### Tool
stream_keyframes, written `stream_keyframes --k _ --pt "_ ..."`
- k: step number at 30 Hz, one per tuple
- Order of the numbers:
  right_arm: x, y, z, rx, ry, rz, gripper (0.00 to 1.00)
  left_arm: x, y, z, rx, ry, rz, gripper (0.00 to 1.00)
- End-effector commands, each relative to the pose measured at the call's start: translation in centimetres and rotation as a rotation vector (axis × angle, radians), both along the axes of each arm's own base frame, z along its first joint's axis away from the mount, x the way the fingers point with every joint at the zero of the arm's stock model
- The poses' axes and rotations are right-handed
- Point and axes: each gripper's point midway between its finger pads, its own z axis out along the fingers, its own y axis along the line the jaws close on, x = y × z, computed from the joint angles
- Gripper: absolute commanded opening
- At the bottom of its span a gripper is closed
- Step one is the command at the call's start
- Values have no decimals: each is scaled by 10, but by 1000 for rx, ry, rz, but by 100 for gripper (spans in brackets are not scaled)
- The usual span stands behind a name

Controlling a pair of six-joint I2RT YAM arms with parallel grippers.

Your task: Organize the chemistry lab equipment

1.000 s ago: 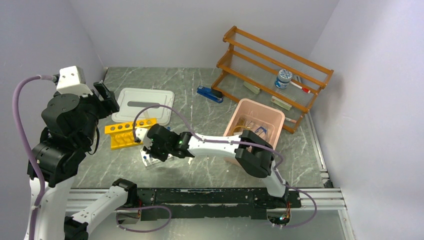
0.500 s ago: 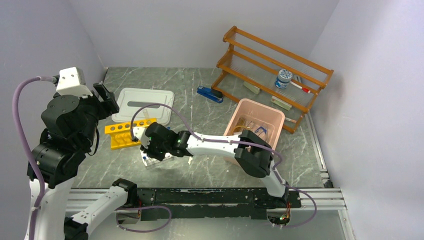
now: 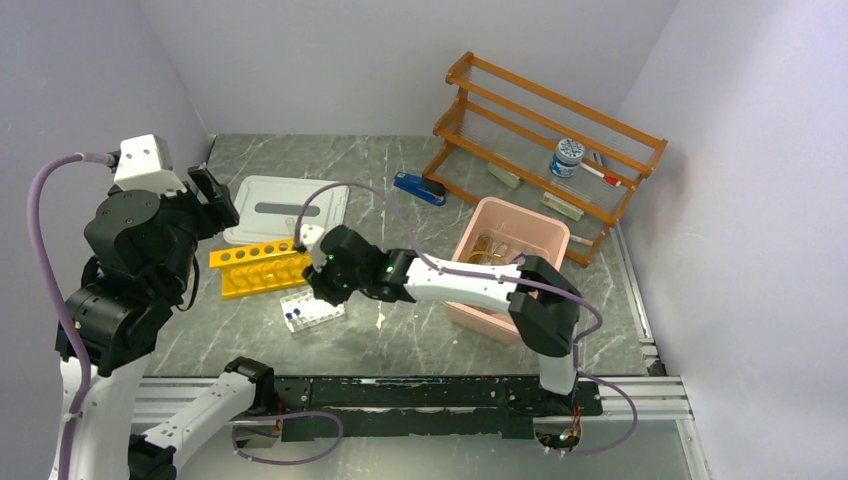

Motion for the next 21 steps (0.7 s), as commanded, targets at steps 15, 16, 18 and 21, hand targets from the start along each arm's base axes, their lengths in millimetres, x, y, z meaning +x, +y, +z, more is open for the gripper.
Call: stream_keyframes --k 15,16,18,21 --pt "137 -33 -52 -10 110 -821 61 9 -11 -9 -10 16 -41 76" --pt "138 -28 -56 -10 112 -814 61 9 -12 -12 -10 22 -47 76" --pt "144 -19 -57 -1 102 -806 61 10 -15 -25 -3 43 -61 76" --pt "149 -12 -68 2 97 -807 61 10 -17 -43 -6 72 -70 75"
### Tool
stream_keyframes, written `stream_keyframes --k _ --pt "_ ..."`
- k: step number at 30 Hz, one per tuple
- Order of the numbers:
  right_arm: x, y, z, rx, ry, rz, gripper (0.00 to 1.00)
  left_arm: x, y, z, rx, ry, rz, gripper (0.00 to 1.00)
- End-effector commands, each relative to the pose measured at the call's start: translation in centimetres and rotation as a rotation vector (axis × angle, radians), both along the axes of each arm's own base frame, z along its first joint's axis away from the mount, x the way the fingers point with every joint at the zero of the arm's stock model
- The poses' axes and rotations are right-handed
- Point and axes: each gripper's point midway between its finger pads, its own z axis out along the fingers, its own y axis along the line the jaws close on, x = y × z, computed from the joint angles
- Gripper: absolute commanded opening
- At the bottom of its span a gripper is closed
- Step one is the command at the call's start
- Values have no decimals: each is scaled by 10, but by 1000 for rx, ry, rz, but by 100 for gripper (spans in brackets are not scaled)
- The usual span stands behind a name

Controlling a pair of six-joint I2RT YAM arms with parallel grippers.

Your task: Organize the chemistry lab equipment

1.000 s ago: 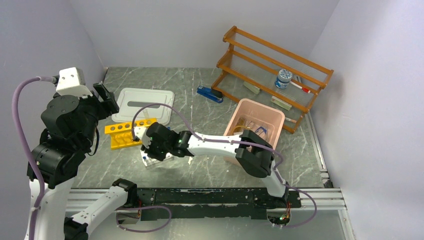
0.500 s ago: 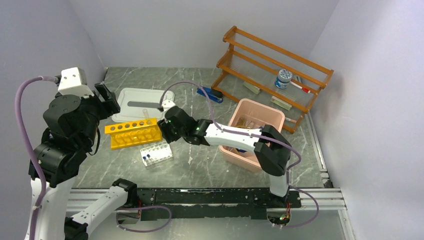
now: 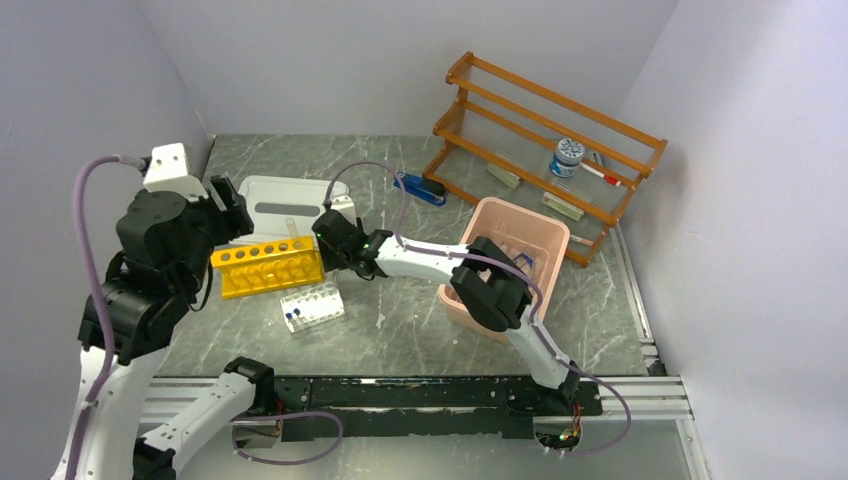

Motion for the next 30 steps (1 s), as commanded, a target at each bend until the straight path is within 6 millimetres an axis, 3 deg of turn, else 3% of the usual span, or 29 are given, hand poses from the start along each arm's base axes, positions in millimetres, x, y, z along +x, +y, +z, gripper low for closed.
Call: stream_keyframes --k 1,11,16,20,23,30 --pt "14 11 2 21 -37 -43 61 1 -9 -22 -16 29 -40 75" --pt "17 8 -22 -50 -27 -58 39 -4 -16 -73 -56 112 -53 74" --pt "14 5 -34 -83 -26 -77 34 -6 -23 -82 -76 130 -91 73" --pt "14 -5 -44 -132 -18 -100 22 -6 -25 -83 -76 134 -103 72" --pt "18 -13 -43 -153 -26 -112 16 -7 -24 -82 -73 131 -98 72" --pt "28 -29 -26 -148 -55 -84 11 -4 -39 -92 -90 165 -169 72"
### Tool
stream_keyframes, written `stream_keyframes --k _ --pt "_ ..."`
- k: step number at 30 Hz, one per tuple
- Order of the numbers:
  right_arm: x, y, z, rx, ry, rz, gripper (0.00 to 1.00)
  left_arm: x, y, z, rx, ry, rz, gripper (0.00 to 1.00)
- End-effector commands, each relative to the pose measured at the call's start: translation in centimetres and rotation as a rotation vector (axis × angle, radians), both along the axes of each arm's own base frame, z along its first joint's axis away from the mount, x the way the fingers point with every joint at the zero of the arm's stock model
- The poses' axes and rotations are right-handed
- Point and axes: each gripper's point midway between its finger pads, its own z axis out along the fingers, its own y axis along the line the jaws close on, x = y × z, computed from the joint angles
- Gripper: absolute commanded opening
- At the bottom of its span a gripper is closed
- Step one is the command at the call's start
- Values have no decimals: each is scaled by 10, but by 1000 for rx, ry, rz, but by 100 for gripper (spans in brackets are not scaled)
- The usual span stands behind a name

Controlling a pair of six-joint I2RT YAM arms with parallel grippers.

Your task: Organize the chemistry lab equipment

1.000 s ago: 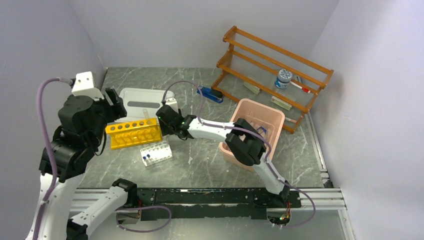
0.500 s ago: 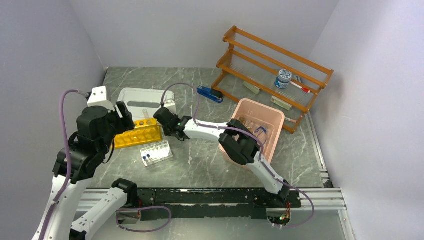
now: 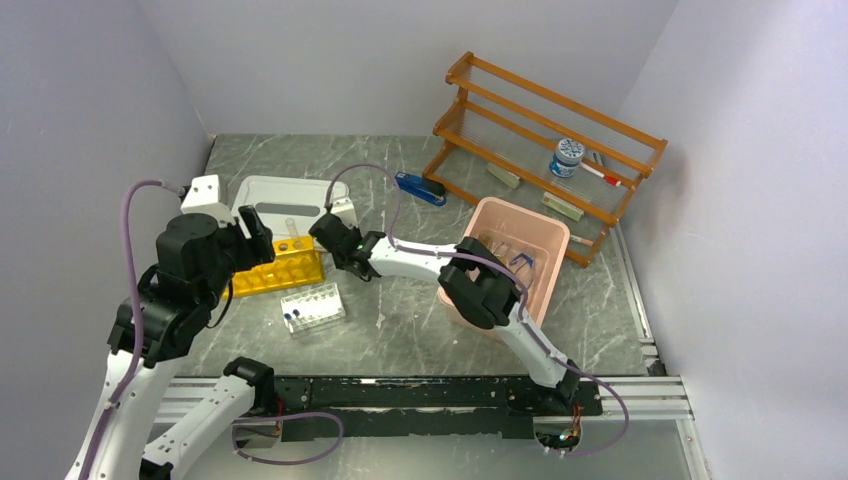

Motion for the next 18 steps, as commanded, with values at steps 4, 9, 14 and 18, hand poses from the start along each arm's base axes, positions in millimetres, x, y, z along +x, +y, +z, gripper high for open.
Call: stream_keyframes --k 4,9,14,18 --pt "3 -30 39 58 -46 34 11 6 -36 -19 -74 45 -155 73" --pt "-4 -37 112 279 -120 84 11 5 -69 -36 -178 73 -297 76" --pt "-23 -38 189 527 -188 151 11 3 -121 -27 -348 23 -534 84" --pt "-47 -44 253 724 -227 208 11 4 -139 -19 -400 -4 -631 92"
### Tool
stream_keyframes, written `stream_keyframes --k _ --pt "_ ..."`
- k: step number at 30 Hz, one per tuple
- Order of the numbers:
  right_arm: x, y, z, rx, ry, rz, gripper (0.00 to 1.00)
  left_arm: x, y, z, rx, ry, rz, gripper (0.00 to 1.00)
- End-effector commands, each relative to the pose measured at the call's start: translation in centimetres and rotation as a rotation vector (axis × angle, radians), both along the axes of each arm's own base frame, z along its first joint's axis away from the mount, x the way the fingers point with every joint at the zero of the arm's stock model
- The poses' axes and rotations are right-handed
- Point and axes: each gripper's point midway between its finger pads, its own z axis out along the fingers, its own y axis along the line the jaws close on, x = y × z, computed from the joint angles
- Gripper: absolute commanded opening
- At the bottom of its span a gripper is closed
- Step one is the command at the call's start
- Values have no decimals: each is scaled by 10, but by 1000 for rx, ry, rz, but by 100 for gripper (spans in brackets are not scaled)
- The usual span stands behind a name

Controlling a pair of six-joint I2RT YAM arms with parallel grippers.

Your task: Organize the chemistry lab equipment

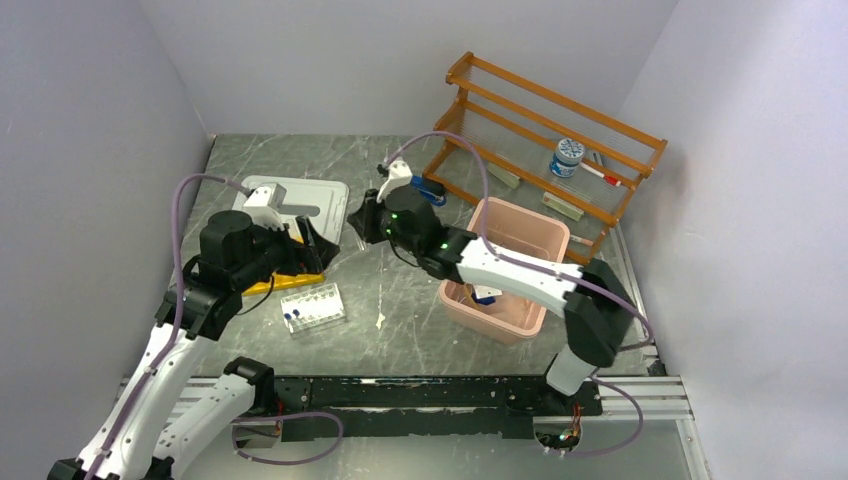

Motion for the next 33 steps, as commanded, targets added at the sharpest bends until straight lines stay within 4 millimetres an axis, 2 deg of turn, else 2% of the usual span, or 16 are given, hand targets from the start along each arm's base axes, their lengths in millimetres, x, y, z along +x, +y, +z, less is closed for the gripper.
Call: stream_keyframes --k 1,5,11,18,21,24,27,28,30,32,33 --pt "-24 4 78 278 -65 96 11 -2 -42 41 -171 -116 -202 91" --pt "-45 -7 118 416 -79 144 11 -5 -57 50 -255 -111 -267 87" --pt "-66 -14 142 512 -67 208 11 -14 -80 65 -439 -94 -367 77" --pt "-75 -16 146 544 -56 232 11 -21 -91 70 -525 -65 -436 52" --pt "-77 -17 147 545 -48 242 11 -26 -93 79 -539 -114 -482 43" --pt "-79 -18 148 541 -49 245 12 -27 -95 78 -540 -114 -498 21" --pt "-79 -18 147 526 -52 248 13 -28 -96 75 -527 -113 -515 6" --pt "-79 -18 146 519 -50 247 14 -28 -95 74 -519 -115 -515 5" --pt "-79 -21 146 501 -52 246 22 -26 -93 71 -465 -148 -515 5" --pt "-82 -25 148 469 -65 254 43 -25 -91 67 -396 -183 -534 5" --pt "-82 -28 146 440 -59 253 49 -25 -90 64 -361 -195 -550 5"
